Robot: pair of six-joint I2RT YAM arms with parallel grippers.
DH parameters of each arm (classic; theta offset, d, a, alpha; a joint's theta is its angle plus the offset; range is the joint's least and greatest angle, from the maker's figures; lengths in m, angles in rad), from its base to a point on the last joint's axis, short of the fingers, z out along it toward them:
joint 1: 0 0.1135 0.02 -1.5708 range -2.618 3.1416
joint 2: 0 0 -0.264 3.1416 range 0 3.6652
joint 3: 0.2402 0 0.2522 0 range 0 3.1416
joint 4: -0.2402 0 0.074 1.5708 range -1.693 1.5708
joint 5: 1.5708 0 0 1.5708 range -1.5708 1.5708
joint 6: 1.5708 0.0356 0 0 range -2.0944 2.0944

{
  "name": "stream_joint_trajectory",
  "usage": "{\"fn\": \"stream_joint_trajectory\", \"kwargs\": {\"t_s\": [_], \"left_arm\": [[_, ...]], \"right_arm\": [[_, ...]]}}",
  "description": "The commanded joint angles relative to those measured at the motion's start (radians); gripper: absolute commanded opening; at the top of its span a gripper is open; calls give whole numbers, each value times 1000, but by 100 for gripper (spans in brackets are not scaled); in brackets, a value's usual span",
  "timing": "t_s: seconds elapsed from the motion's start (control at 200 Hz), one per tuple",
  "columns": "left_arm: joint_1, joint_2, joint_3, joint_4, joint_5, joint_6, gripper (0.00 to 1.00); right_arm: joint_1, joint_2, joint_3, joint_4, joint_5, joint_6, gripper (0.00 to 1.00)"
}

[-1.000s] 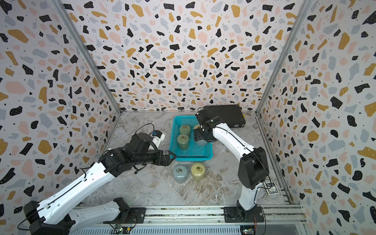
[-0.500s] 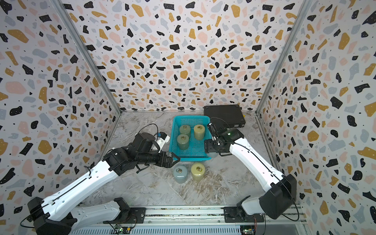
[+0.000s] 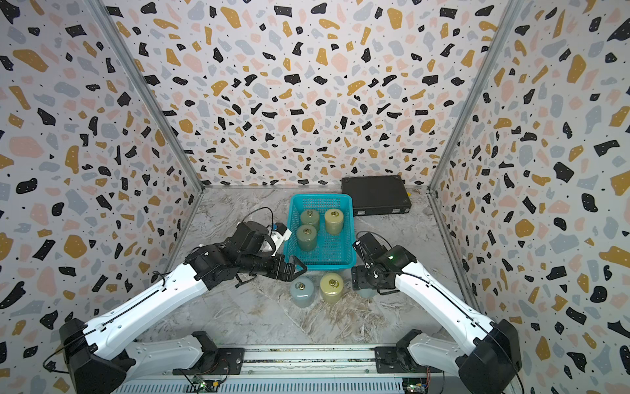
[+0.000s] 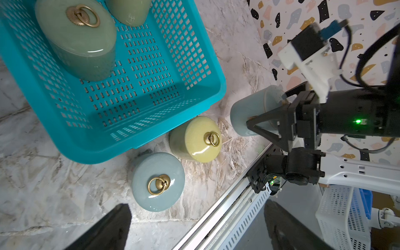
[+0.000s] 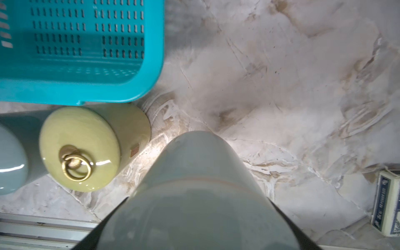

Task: Take the tea canister out of the basket
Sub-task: Place the tea canister at the center of the board.

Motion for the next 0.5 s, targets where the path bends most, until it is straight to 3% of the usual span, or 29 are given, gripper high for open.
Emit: {"fn": "stream_joint_trajectory", "kwargs": {"t_s": [0.0,0.496], "left_arm": [[-8,-16,13,27,12,10,100],[-16,-41,24,-16,-21,-8,100]], "right_arm": [[18,-11,-21,98,22,38,80],[21,123,-130,315,15,38,80]]}}
